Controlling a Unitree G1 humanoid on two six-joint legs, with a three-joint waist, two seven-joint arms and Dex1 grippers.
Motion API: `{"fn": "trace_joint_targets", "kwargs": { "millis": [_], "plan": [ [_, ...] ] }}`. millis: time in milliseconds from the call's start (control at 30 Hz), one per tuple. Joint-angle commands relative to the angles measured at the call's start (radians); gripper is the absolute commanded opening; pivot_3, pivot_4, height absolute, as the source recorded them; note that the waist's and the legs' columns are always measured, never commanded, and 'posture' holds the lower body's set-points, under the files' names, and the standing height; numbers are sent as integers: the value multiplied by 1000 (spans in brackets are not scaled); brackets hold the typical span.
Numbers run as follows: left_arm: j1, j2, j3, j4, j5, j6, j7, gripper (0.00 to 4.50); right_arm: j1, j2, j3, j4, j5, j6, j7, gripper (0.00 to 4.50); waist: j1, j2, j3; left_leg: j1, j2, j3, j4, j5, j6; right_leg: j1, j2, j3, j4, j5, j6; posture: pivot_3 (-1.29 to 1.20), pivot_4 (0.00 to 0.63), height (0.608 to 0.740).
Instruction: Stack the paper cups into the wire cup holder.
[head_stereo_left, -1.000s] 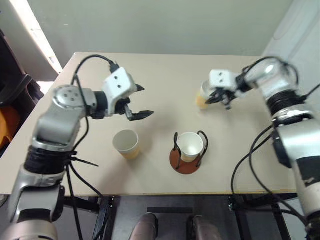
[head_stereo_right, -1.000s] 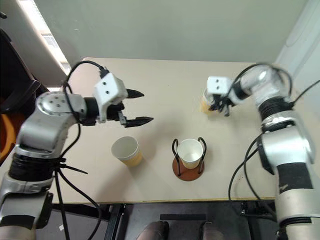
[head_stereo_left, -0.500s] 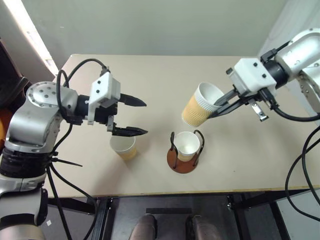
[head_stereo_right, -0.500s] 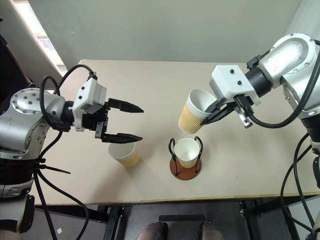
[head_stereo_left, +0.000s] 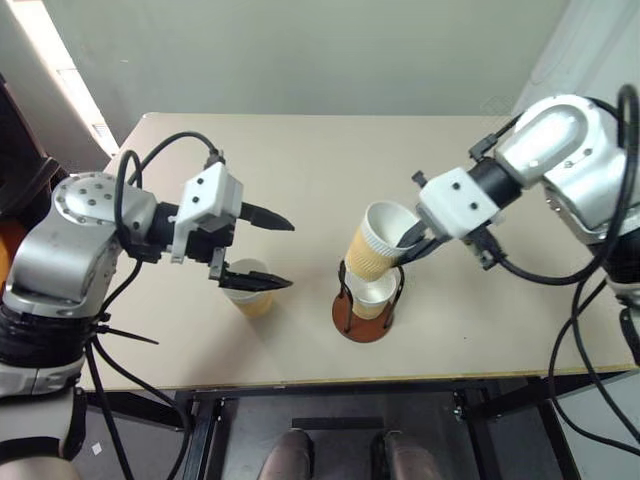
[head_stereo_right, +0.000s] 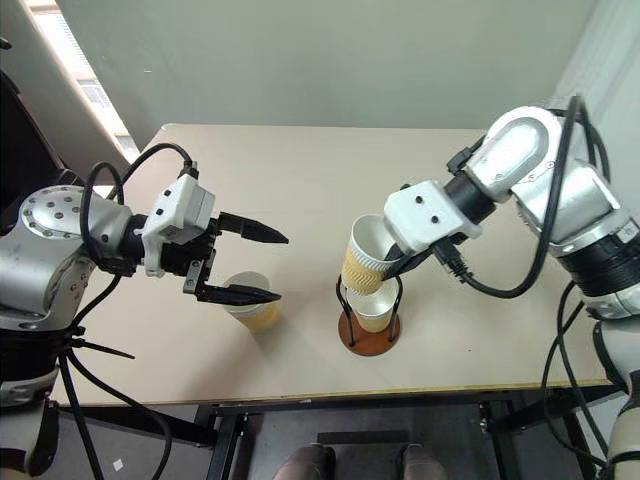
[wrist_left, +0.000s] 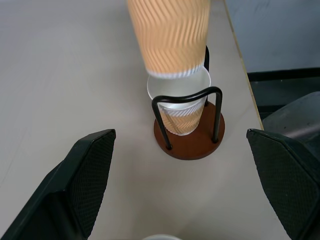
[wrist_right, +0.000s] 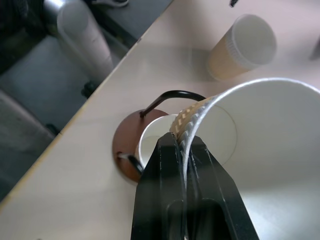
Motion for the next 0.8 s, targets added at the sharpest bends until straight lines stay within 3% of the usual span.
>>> {"fn": "trace_joint_targets", "kwargs": {
  "millis": [33,467,567,800],
  "plan": [
    [10,24,32,-35,-12,4,15,4500,-20,-6,19,-4,-29,-53,4,35,1,0,0,0,0,0,0,0,0,0,0,0,0,0,0,0,150,740],
    [53,40,48,-78,-34,14,52,4500,-93,-75,174,33,-28,-201,4,35,0,0,0,0,0,0,0,-1,0,0,0,0,-1,-1,-1,0,150,740],
    [52,40,45,-81,-37,15,59,4500,-116,-75,199,43,-24,-218,4,673,0,0,0,0,0,0,0,-1,0,0,0,0,-1,-1,-1,0,150,740],
    [49,39,34,-76,-38,7,65,4500,-138,-62,202,54,-9,-215,4,3126,0,0,0,0,0,0,-1,-1,0,0,0,0,-1,-1,-1,0,150,740]
  ]
}}
